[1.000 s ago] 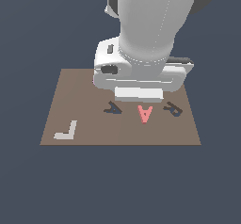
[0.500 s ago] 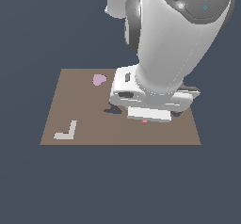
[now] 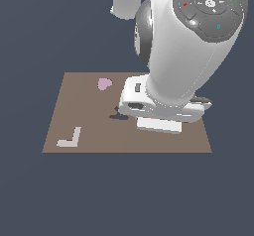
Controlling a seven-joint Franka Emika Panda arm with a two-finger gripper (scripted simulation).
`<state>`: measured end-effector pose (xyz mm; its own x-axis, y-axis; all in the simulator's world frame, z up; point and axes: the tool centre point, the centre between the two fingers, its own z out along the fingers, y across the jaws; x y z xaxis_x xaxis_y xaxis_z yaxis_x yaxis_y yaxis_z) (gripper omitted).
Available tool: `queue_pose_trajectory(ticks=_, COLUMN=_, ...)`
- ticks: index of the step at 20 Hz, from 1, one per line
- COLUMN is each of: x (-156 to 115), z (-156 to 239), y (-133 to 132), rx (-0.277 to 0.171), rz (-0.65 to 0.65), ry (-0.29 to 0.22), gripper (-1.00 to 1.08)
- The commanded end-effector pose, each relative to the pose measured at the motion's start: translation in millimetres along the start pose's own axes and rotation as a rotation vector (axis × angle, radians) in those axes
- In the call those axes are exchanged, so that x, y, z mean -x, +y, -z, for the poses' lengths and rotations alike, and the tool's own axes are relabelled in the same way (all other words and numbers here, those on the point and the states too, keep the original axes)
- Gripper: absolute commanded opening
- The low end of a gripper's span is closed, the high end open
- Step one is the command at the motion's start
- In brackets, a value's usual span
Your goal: Insert a designated object into the corresponding slot on a board.
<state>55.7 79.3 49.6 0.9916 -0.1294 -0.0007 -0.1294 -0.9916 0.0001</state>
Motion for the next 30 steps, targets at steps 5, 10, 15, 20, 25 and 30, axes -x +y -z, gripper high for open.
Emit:
queue_pose_trajectory(ticks=5, x=-1, z=-16, y=0, rx=0.000, rz=-0.001, ry=0.000, gripper=1.00)
queue_pose_trajectory(ticks=10, x=-1, z=-20, y=0, rx=0.000, rz=-0.002, ry=0.001, gripper=-1.00)
queue_pose_trajectory(ticks=15, x=-1, z=-20, y=0, rx=0.000, rz=-0.002, ry=0.001, gripper=-1.00)
queue_pose_trajectory(ticks=20, x=-1, z=-19, y=0, rx=0.000, rz=-0.002, ry=0.001, gripper=-1.00)
queue_pose_trajectory(ticks=25, x=0, z=-19, y=1, rx=0.000, rz=0.015, ry=0.001, gripper=-1.00)
queue_pose_trajectory(ticks=30, x=3, z=-19, y=5, rx=0.000, rz=0.067, ry=0.001, gripper=-1.00)
